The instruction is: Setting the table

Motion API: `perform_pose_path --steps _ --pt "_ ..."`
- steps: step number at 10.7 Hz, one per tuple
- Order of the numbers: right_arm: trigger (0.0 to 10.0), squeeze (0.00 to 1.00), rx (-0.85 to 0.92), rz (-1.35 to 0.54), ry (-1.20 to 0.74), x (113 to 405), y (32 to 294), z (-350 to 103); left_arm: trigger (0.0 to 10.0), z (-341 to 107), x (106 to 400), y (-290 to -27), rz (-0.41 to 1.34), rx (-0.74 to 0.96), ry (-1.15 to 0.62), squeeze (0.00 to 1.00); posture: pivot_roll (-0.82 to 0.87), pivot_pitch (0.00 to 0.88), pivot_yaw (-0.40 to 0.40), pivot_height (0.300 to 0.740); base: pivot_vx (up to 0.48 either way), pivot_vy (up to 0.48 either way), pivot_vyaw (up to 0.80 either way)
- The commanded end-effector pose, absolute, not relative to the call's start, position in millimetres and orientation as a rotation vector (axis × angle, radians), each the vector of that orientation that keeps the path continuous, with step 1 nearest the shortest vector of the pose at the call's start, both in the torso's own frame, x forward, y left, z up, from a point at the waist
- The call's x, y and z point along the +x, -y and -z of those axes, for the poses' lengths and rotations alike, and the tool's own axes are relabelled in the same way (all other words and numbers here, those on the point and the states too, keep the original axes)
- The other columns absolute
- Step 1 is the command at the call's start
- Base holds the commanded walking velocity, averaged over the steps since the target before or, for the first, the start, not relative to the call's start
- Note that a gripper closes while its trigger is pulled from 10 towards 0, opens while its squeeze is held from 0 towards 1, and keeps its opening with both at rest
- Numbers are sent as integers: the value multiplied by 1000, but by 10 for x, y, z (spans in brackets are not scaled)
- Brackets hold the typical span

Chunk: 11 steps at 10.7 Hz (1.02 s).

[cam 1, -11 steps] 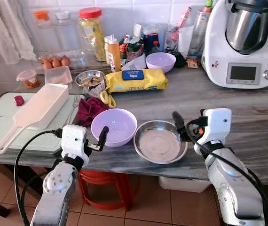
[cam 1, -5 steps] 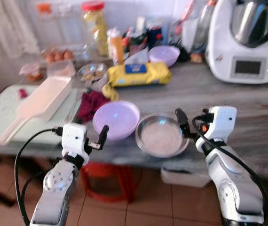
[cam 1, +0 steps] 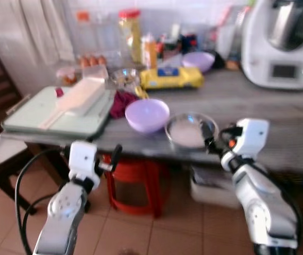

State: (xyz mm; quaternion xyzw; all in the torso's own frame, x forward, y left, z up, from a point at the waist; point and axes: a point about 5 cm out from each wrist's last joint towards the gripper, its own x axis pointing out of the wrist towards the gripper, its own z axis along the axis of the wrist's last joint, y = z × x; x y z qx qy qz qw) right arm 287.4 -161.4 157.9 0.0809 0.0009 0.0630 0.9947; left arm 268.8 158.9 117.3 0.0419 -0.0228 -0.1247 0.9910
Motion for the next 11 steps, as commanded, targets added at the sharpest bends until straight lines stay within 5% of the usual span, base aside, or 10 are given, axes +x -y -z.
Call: perform_pose_path --steps 1,8,11 --pt "10000 0 172 -141 -2 2880 1576 -1586 10000 -1168 2683 -1620 244 101 37 0 -40 0 82 740 -304 0 0" --pt "10000 0 78 -117 27 2936 1584 -1590 10000 -1160 2686 -1605 260 108 35 0 -35 0 83 740 -294 0 0" --pt "10000 0 67 -114 51 2933 1575 -1601 10000 -1155 2687 -1577 281 71 50 0 -40 0 86 740 0 0 0"
